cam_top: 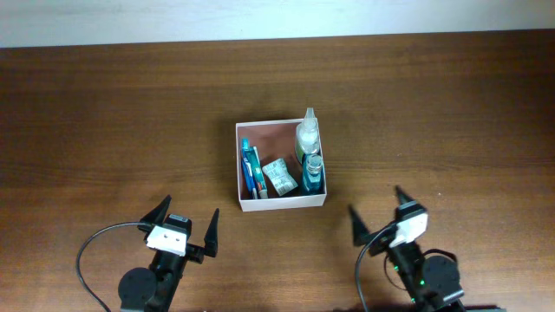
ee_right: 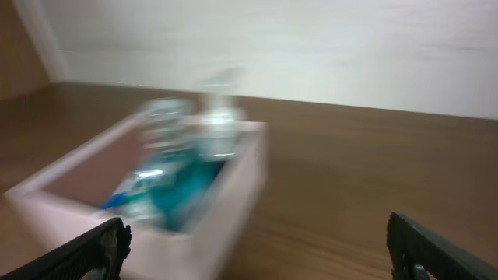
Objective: Pack container
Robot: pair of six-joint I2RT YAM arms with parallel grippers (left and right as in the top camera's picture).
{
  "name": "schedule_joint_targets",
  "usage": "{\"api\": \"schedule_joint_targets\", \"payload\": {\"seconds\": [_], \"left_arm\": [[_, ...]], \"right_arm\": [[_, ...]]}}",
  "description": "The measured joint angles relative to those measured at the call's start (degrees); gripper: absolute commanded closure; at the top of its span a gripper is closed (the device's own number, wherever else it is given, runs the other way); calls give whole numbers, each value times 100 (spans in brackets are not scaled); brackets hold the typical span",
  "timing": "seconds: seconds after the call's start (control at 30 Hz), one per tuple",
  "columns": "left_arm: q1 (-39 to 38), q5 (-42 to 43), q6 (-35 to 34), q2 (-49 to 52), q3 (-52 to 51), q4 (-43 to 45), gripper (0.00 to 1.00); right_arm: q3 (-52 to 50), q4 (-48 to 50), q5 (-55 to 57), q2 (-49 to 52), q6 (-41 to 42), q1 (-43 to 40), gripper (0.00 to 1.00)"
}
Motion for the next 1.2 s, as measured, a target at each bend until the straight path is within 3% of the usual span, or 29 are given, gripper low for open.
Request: {"api": "schedule_joint_targets", "payload": {"seconds": [0.17, 1.2], "left_arm": [[0, 0, 0, 0, 0, 2, 0], [0, 0, 0, 0, 0, 2, 1]], "right_arm": [[0, 0, 44, 0, 2, -1143, 2], [0, 0, 37, 0, 2, -1021, 2]]}}
